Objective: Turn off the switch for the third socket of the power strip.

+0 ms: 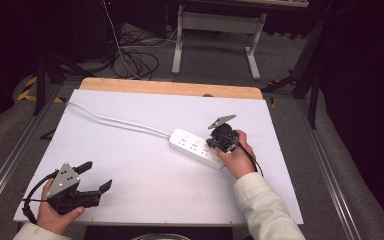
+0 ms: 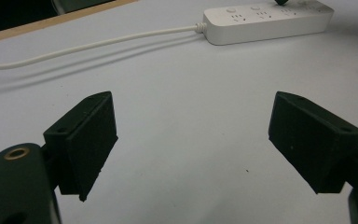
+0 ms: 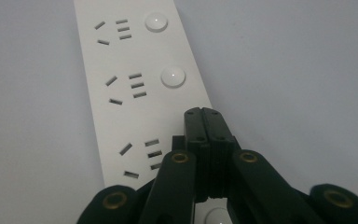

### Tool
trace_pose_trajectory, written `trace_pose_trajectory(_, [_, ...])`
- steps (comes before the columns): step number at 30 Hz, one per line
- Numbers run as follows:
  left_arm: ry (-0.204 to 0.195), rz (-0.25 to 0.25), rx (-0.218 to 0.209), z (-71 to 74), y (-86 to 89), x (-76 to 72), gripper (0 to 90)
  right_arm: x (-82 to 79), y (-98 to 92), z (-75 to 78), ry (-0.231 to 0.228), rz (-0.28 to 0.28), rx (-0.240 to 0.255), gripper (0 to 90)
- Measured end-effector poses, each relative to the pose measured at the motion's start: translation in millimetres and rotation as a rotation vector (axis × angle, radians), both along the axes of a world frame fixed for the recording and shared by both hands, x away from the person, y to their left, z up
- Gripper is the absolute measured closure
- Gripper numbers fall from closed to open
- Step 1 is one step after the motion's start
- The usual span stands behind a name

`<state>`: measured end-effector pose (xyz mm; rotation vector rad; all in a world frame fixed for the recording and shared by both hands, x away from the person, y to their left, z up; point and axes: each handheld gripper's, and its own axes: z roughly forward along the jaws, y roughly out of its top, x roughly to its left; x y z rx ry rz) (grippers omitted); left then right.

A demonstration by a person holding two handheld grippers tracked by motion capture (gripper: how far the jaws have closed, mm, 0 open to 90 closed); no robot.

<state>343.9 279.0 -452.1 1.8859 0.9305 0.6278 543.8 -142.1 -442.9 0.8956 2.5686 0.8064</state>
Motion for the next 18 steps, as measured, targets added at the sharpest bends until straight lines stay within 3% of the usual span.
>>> trace_pose_trajectory(18, [-0.002,0.0,0.004,0.1,-0.4,-0.5,15.6,-3.2,3.3,-0.9,-0.012,-0.028,-0.016,90.0])
